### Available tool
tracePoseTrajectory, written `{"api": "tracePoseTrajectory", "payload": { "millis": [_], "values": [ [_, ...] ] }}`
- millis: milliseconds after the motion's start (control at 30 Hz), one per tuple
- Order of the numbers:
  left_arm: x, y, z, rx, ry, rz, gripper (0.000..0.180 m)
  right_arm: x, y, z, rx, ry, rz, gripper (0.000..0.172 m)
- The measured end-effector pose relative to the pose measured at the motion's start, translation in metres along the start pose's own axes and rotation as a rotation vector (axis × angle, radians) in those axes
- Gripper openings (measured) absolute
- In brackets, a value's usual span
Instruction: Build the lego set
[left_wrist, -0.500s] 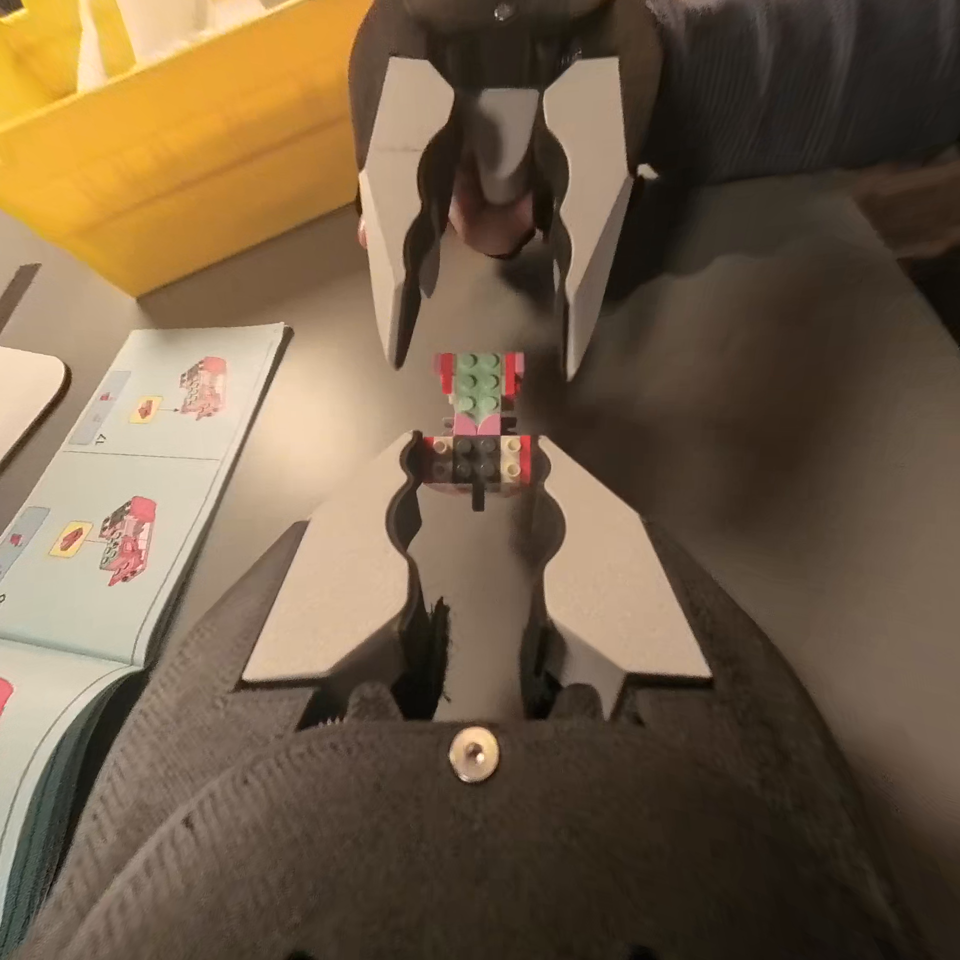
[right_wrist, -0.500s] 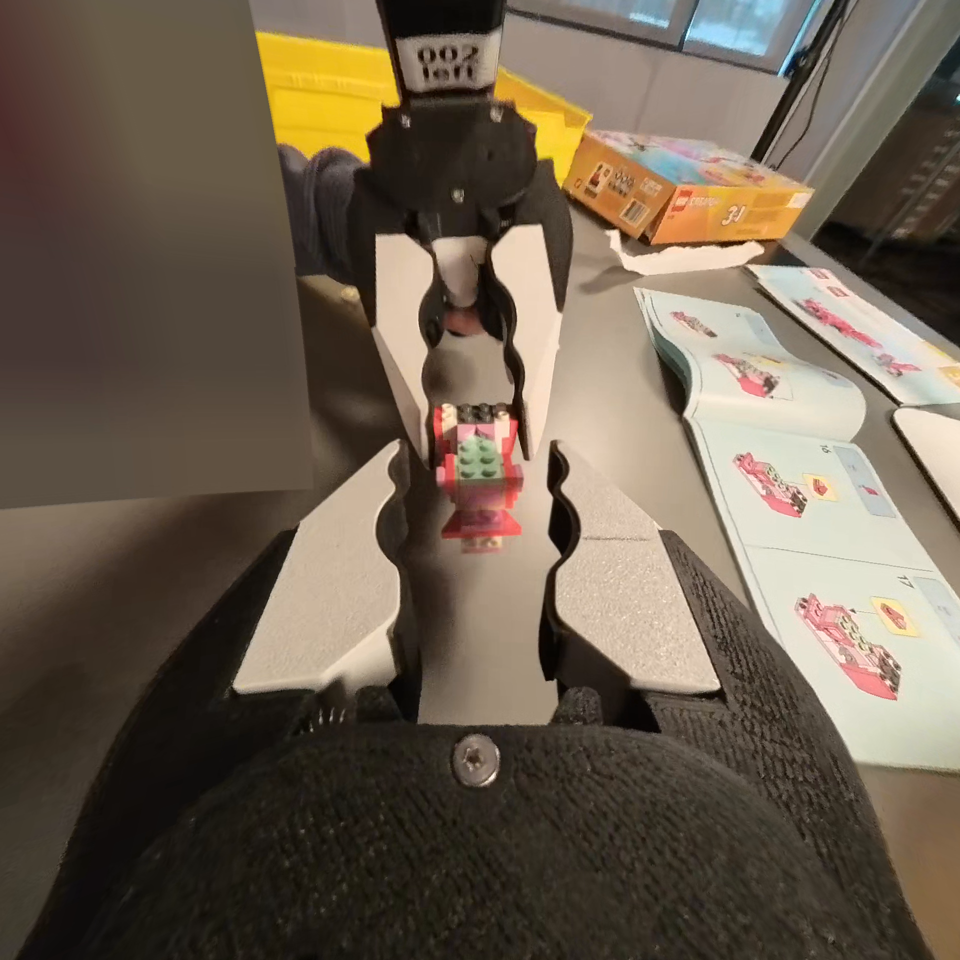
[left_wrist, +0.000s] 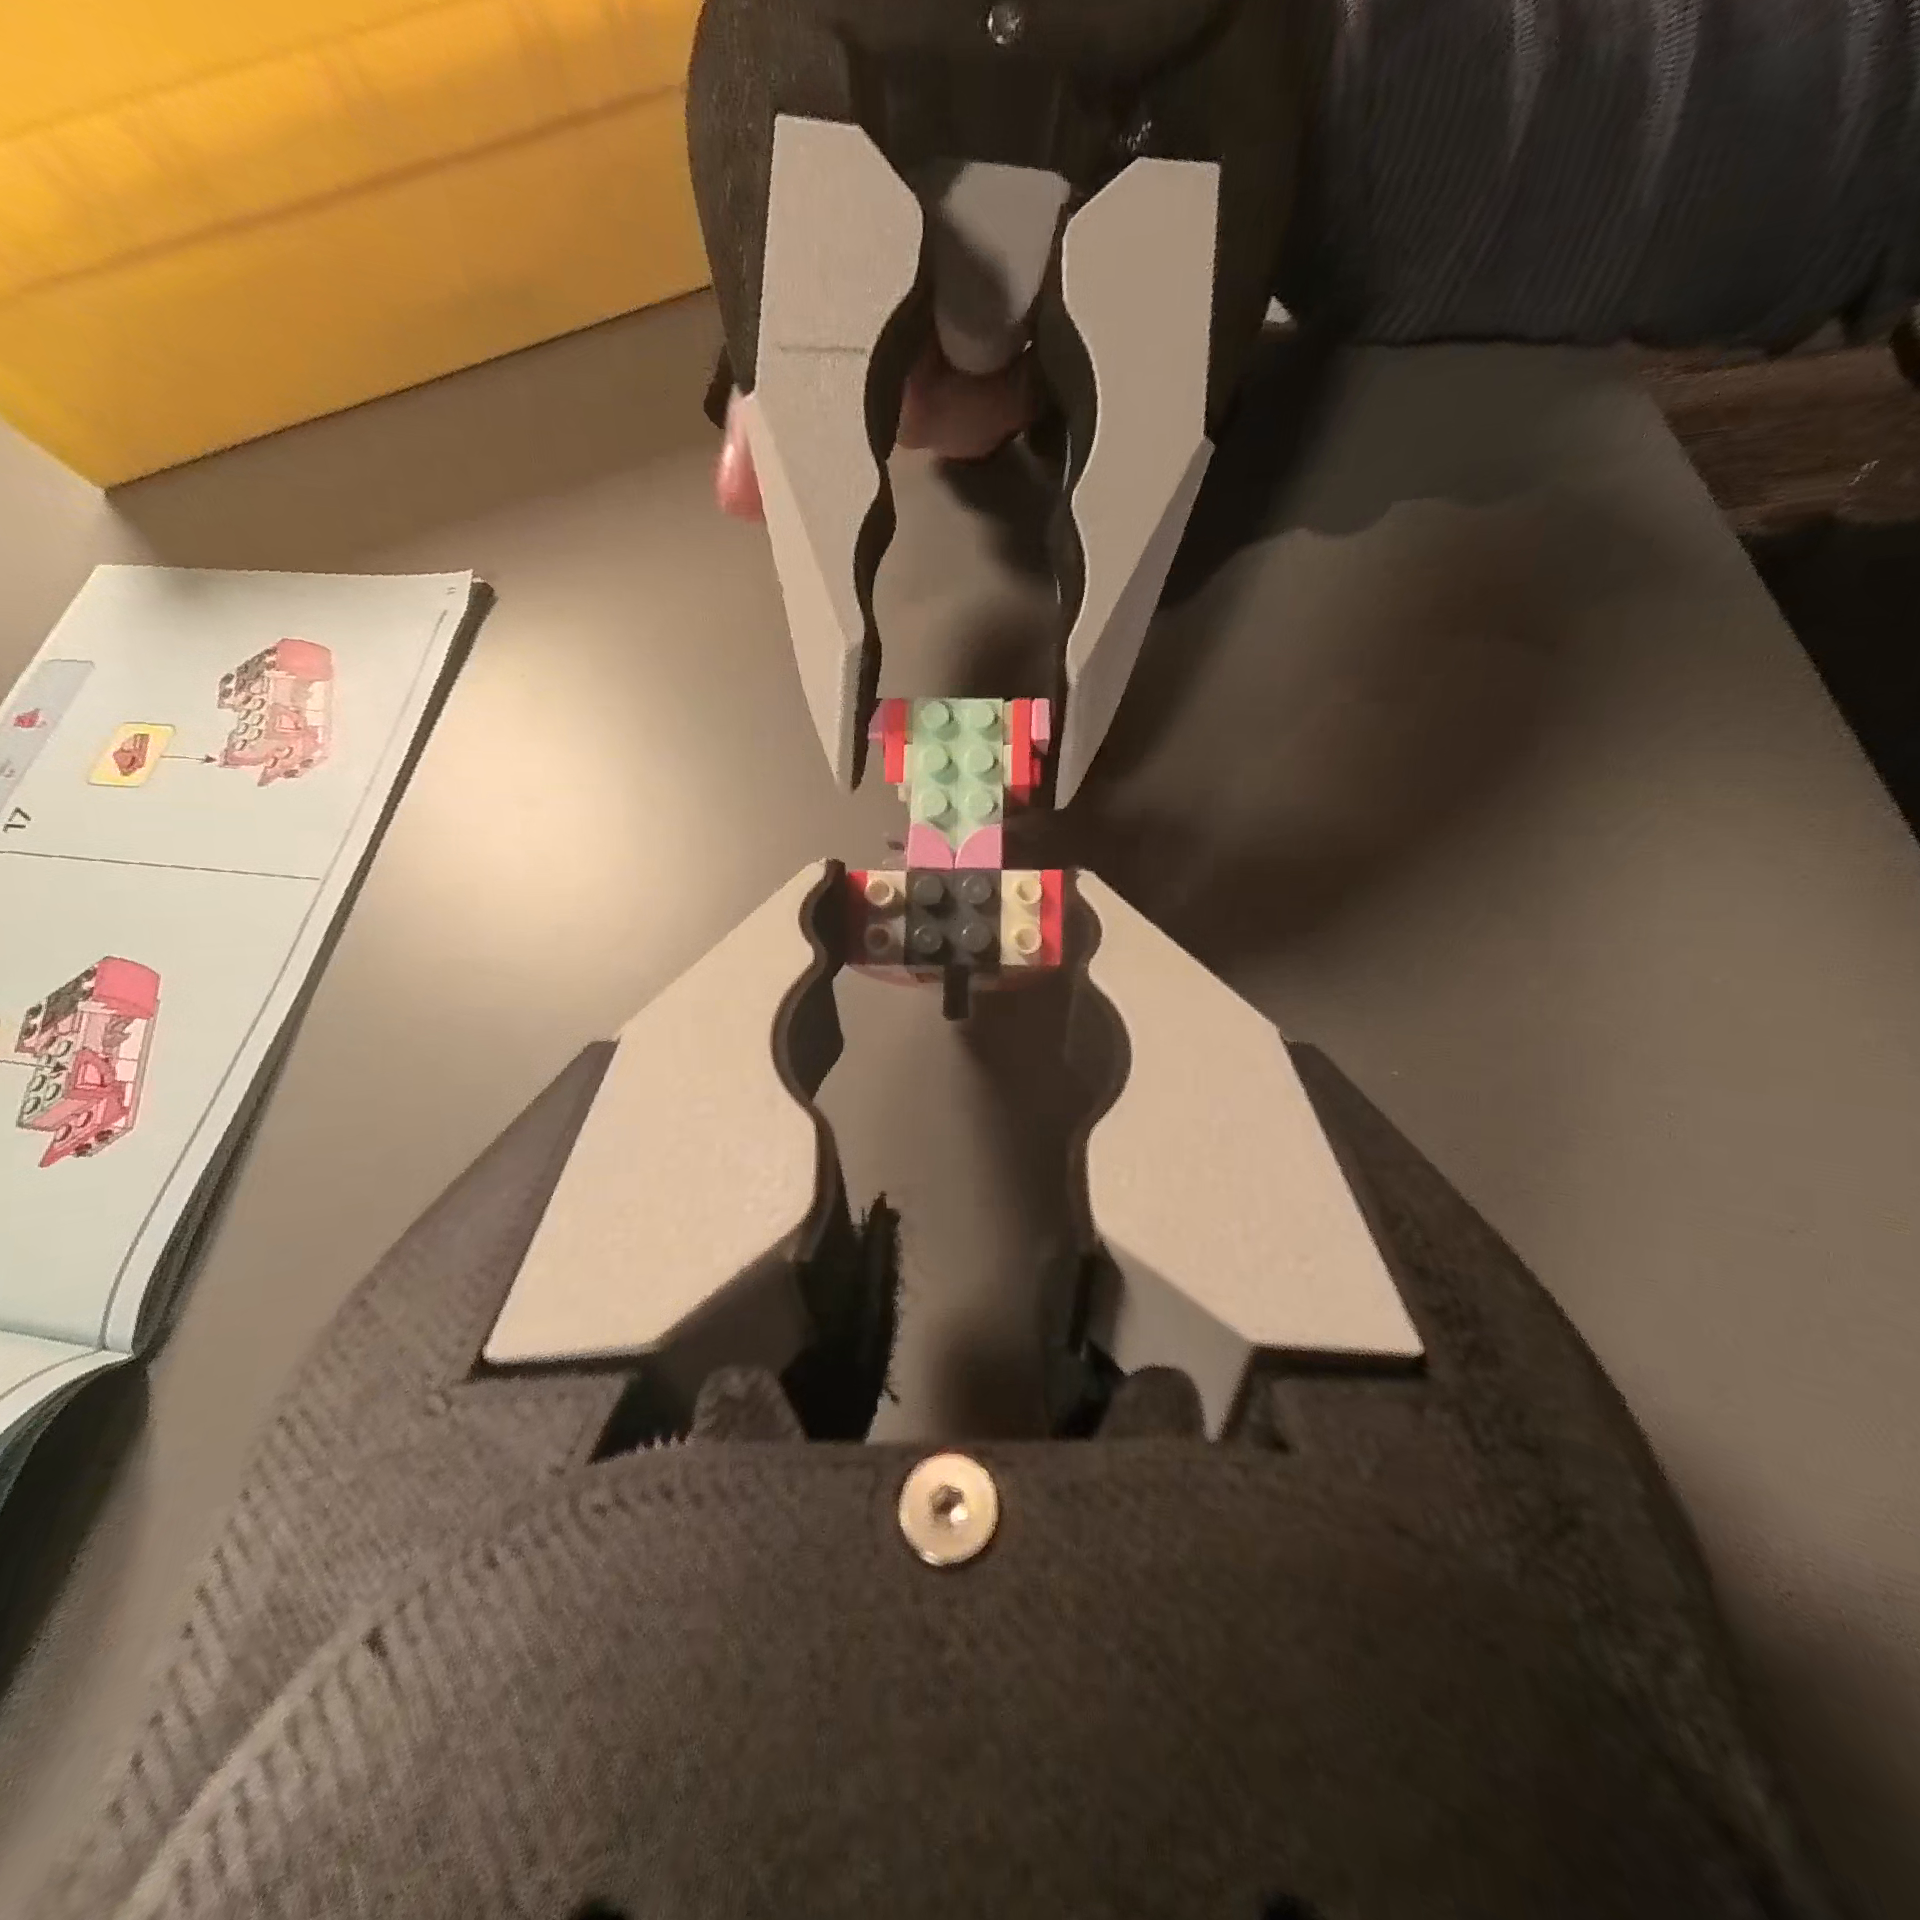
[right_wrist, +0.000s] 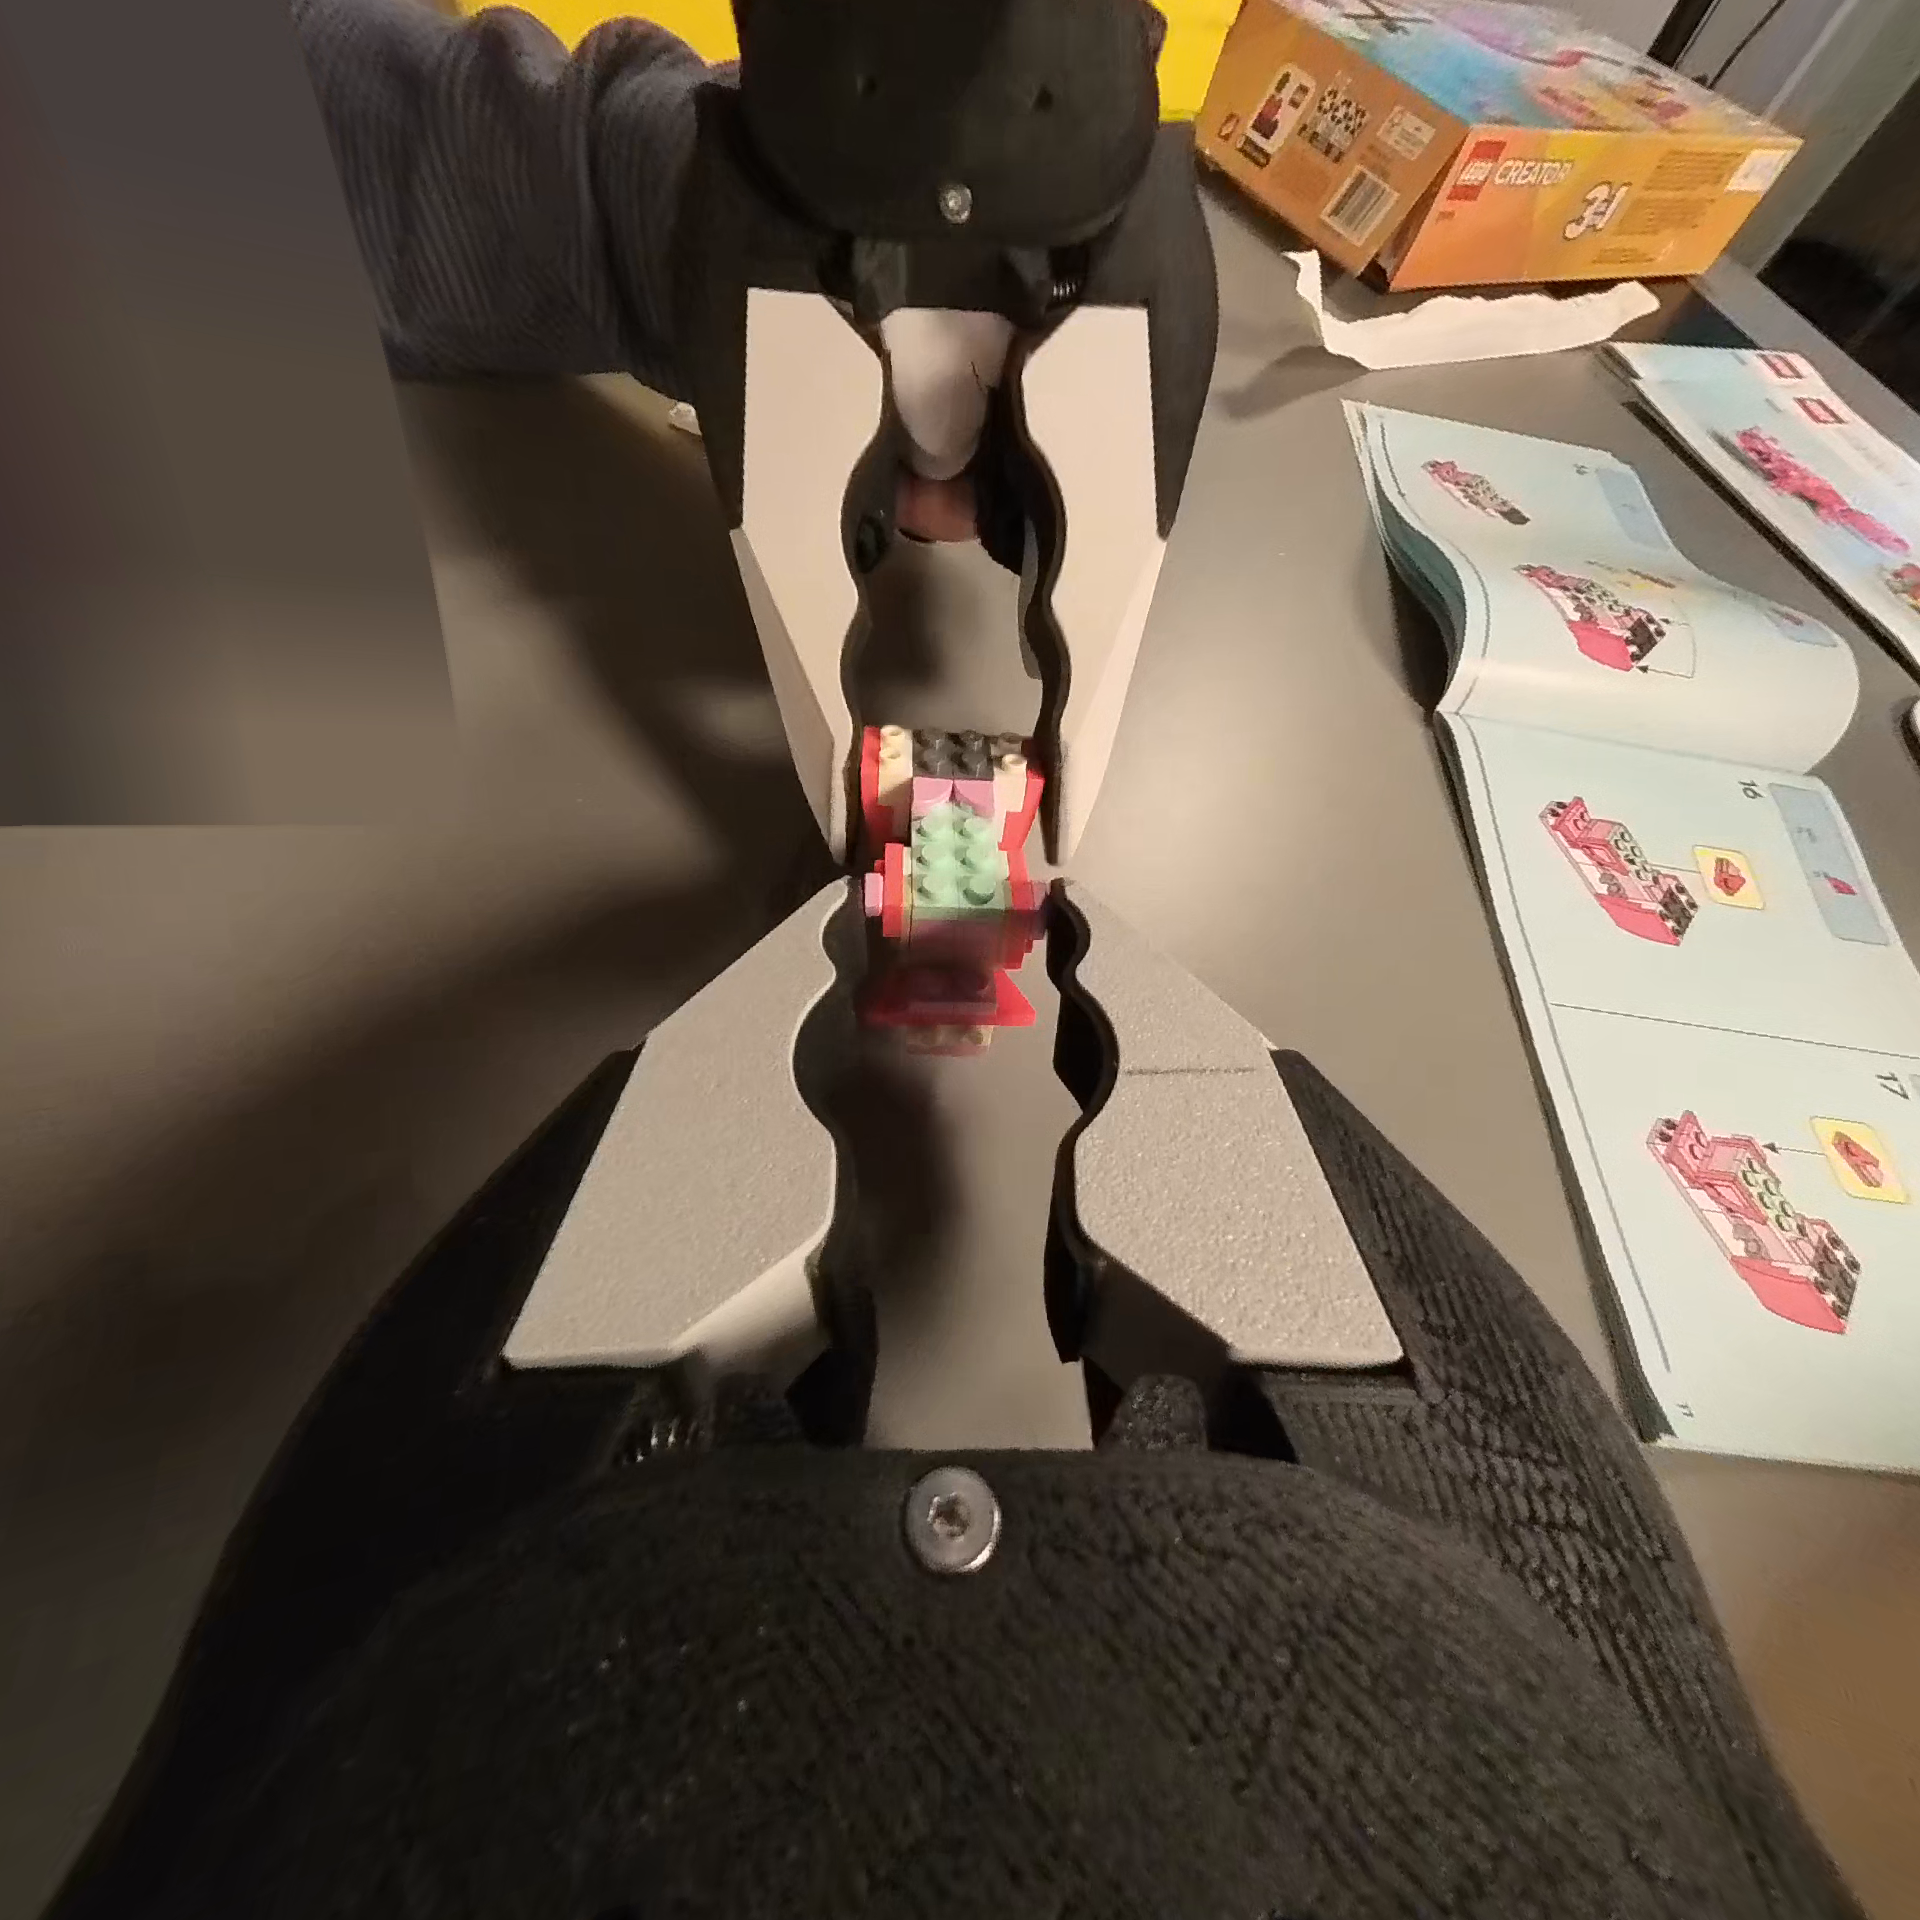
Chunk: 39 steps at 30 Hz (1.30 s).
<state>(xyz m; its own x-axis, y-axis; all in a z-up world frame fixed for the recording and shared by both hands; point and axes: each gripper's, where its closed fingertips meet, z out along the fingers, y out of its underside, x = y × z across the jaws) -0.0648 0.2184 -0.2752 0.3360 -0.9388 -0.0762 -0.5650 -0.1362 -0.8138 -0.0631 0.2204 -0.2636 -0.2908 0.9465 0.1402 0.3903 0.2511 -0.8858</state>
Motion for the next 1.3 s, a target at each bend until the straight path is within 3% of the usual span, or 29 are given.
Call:
{"api": "tracePoseTrajectory", "payload": {
  "millis": [133,200,333,400,500,600,767,833,967,1067,1167,1300],
  "values": [
    [0.001,0.002,0.001,-0.015,0.023,-0.058,0.04,0.018,-0.007,-0.009,0.066,0.099,0.031,0.057],
    [0.002,0.003,0.004,-0.031,0.04,-0.089,0.041,0.036,-0.015,-0.018,0.138,0.203,0.027,0.059],
    [0.003,-0.001,0.008,-0.028,0.059,-0.134,0.04,0.079,-0.043,-0.057,0.386,0.578,-0.04,0.06],
    [0.003,-0.003,0.01,-0.016,0.054,-0.128,0.042,0.095,-0.055,-0.089,0.502,0.806,-0.097,0.07],
    [-0.001,-0.015,0.005,0.063,0.029,-0.121,0.053,0.102,-0.061,-0.125,0.597,0.992,-0.143,0.074],
    [-0.008,-0.03,-0.01,0.166,-0.002,-0.144,0.06,0.108,-0.055,-0.141,0.614,1.081,-0.1,0.079],
    [-0.031,-0.056,-0.046,0.378,-0.166,-0.183,0.062,0.113,-0.048,-0.14,0.553,1.122,-0.109,0.06],
    [-0.041,-0.063,-0.058,0.448,-0.254,-0.22,0.062,0.114,-0.049,-0.142,0.54,1.163,-0.142,0.068],
    [-0.044,-0.093,-0.062,0.566,-0.276,-0.354,0.061,0.113,-0.05,-0.145,0.573,1.154,-0.12,0.069],
    [-0.049,-0.102,-0.046,0.494,-0.371,-0.341,0.057,0.115,-0.047,-0.148,0.576,1.165,-0.095,0.067],
    [-0.07,-0.097,-0.029,0.307,-0.473,-0.289,0.057,0.121,-0.042,-0.156,0.56,1.217,-0.073,0.062],
    [-0.095,-0.092,-0.004,0.134,-0.439,-0.207,0.057,0.125,-0.037,-0.167,0.571,1.267,-0.042,0.048]
  ]
}}
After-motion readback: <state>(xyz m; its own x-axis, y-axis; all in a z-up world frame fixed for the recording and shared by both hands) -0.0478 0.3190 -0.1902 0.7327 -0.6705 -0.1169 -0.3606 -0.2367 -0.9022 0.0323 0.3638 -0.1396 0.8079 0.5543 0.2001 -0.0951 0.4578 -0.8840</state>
